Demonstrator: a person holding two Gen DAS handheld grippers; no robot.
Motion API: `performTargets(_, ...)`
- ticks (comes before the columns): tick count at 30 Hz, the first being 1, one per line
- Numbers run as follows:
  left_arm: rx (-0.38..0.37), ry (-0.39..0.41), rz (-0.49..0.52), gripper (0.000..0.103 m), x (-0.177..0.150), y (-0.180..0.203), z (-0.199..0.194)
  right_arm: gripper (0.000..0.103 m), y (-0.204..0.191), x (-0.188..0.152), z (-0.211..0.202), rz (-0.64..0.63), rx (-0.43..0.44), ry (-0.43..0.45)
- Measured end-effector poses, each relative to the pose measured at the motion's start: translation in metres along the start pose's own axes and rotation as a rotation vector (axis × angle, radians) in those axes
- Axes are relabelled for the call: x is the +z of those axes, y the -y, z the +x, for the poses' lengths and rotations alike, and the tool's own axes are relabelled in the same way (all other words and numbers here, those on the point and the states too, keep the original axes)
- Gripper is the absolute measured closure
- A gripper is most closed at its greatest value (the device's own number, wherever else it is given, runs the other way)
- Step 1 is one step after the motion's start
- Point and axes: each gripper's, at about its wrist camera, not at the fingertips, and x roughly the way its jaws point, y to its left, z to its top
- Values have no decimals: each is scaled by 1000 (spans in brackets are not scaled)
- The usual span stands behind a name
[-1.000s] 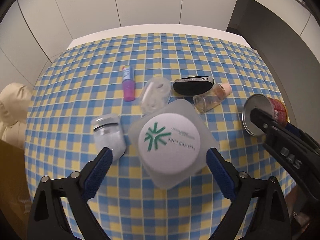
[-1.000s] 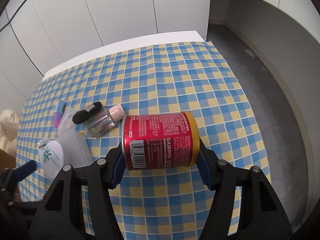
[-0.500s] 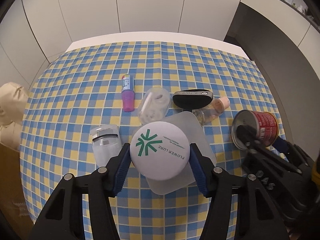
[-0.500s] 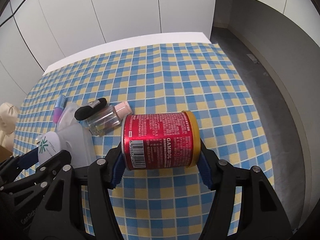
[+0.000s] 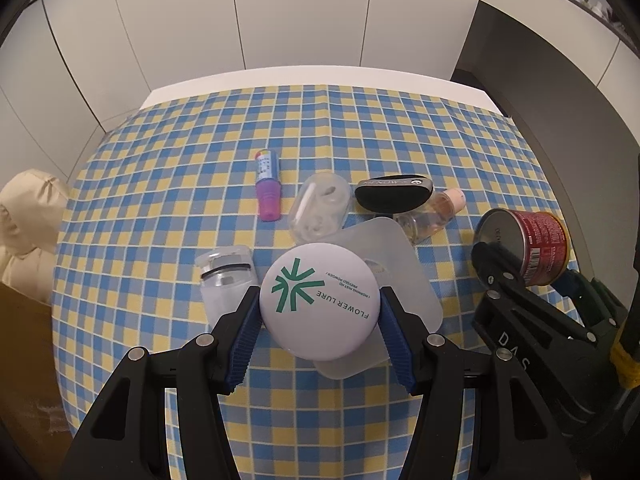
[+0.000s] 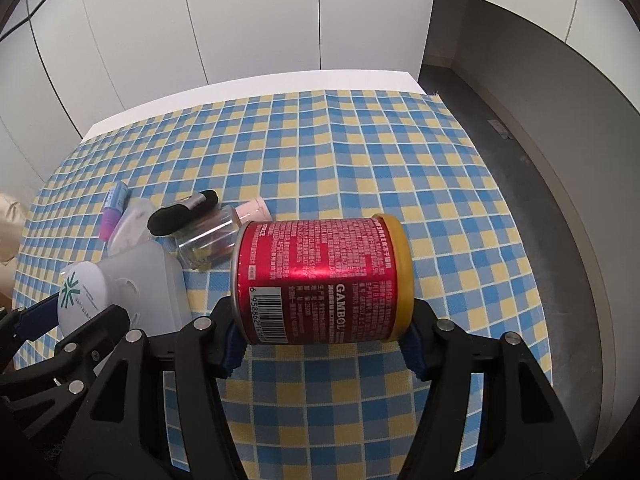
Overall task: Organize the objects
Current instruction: 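Lift the white compact with the left tool while the right tool lifts the red can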
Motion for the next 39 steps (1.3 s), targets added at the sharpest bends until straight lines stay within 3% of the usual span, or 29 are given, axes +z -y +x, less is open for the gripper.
performTargets(11, 57, 4, 2, 46, 3, -15, -15, 39, -15, -10, -25, -30, 15, -3)
performTargets(20, 83, 46, 0, 46, 18, -25, -50, 39, -18, 7, -74, -29, 2, 0)
performTargets(27, 76, 98, -21, 45, 34, -29, -102, 39, -13, 29, -132, -22, -31, 39)
performTargets(31, 97, 189, -22, 45, 35, -27, -144, 39, -10, 40, -170, -33, -28, 75)
performTargets(39, 41, 265, -51, 45, 38, -31, -213, 39, -14, 62, -255, -61, -21, 161)
